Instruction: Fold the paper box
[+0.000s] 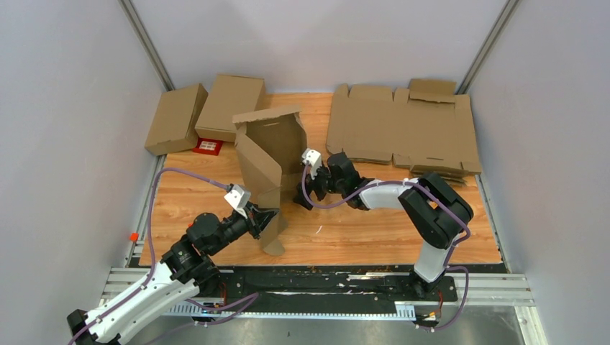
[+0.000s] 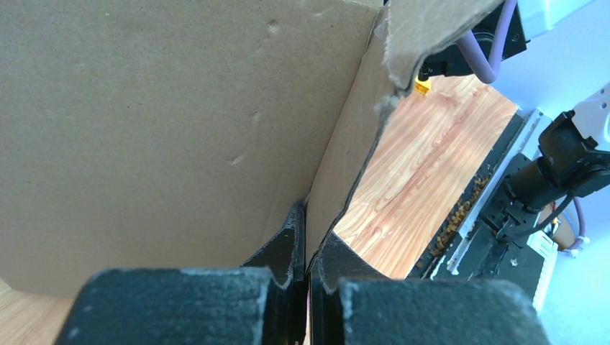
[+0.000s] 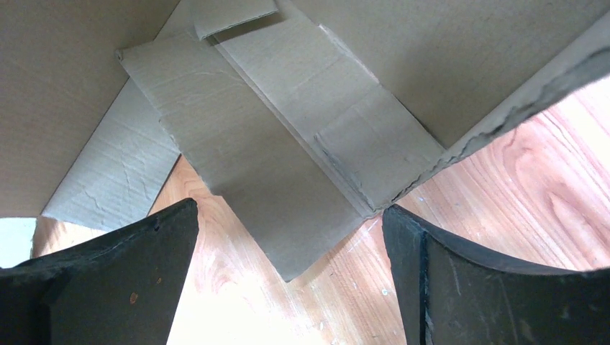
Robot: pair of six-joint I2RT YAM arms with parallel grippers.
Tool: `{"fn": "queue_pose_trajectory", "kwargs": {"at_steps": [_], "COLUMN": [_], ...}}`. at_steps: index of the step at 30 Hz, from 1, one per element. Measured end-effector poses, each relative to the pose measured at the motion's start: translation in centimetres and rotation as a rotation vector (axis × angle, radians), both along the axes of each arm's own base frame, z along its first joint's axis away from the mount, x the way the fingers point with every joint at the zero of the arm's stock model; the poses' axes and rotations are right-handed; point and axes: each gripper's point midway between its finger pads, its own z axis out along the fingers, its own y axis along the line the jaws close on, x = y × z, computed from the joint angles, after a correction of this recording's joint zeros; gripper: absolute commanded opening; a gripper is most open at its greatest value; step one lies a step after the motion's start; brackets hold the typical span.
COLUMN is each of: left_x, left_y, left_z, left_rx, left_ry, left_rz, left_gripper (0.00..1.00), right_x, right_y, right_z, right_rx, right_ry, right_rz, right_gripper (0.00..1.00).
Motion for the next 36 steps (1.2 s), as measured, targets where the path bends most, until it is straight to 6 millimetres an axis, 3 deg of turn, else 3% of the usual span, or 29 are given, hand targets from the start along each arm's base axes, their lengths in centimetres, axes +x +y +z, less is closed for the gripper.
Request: {"fn": "queue_pose_trajectory", "kwargs": {"at_steps": [8,13,19,26,31,32,36], "left_x": [-0.1,-0.1,-0.1,-0.1,-0.1,-0.1,-0.2], "left_y": [0.1,0.1,0.1,0.1,0.1,0.1,0.0], "left_z": [0.1,0.0,0.0,0.0,0.0,0.0,0.0], "left_rx": [0.001,0.002,0.003,0.004,0.003,0.003,0.003], "left_ry": [0.001,0.002,0.003,0.003,0.003,0.003,0.003], "left_rz": [0.0,-0.001,-0.001,-0.002,-0.003,-0.003,-0.005], "left_gripper": [0.0,0.0,0.0,0.0,0.0,0.0,0.0], "right_x": [-0.2,-0.1,0.0,1.1,1.7,1.9,2.7], "right_y": [-0.2,-0.5,-0.9,-0.9,-0.9,-0.8,-1.1], "right_z": [-0.3,-1.6,-3.2,-3.0,-2.5,-2.3,-1.8], "right_rx": [-0.031,-0.079,-0.145,-0.139,-0.116,-0.105,-0.07], "right_ry": [-0.044,-0.06,-0.07,-0.091,-0.095,-0.091,-0.075], "right_rz": [0.053,0.065,0.051,-0.007,-0.037,-0.044,-0.078], "right_gripper": [1.0,1.0,0.78,0.79,0.71,0.72,0.99]}}
